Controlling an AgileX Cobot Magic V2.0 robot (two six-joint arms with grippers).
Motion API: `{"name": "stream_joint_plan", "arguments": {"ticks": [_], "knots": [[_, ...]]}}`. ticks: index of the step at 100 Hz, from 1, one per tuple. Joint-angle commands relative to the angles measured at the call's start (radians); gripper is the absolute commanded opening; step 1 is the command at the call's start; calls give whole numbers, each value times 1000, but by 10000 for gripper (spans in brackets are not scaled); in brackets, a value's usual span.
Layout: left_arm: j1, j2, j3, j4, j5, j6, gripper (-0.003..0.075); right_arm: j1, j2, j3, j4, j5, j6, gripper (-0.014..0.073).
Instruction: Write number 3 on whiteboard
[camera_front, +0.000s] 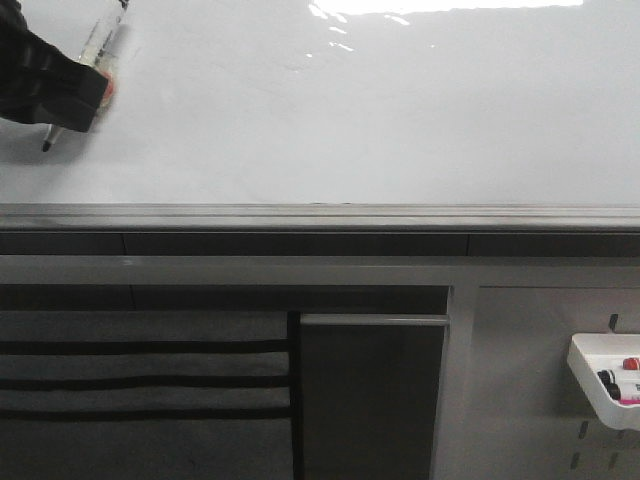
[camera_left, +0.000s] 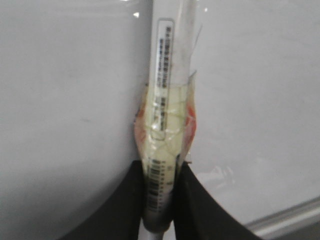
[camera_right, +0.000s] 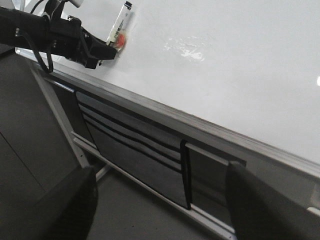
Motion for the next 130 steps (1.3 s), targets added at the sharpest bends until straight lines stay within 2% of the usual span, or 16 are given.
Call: {"name": "stream_joint_plan", "arguments": {"ticks": [1,17,27,41,47,58,64,80,101,130], "knots": [[-8,-87,-45,8,49,-1,0,-9,45,-58,47,10,34,475],[-9,-183,-88,19,289,41,-18,-9,160,-121,33,121,34,475],[-30,-241,-126,-19,456,169,-18,-9,248,-179,2,207,3,475],[-86,-306,-170,-197,653,426,-18,-2,360,-272,16,298,-56,475],[-112,-320,-190,-310,760,580,-18,19,404,-311,18,311,-68,475],[-159,-322,-217,-452,911,715,-18,89,466,-365,16,327,-110,475],[-190,-322,-227,-494,965,742,-18,145,495,-390,16,329,-148,475],[-287,-322,-228,-523,995,772,-18,273,576,-450,-19,329,-222,475],[-408,-322,-228,-528,987,808,-18,433,697,-529,-80,289,-223,475],[-434,-322,-228,-529,987,808,-18,658,856,-620,-118,171,-227,475]]}}
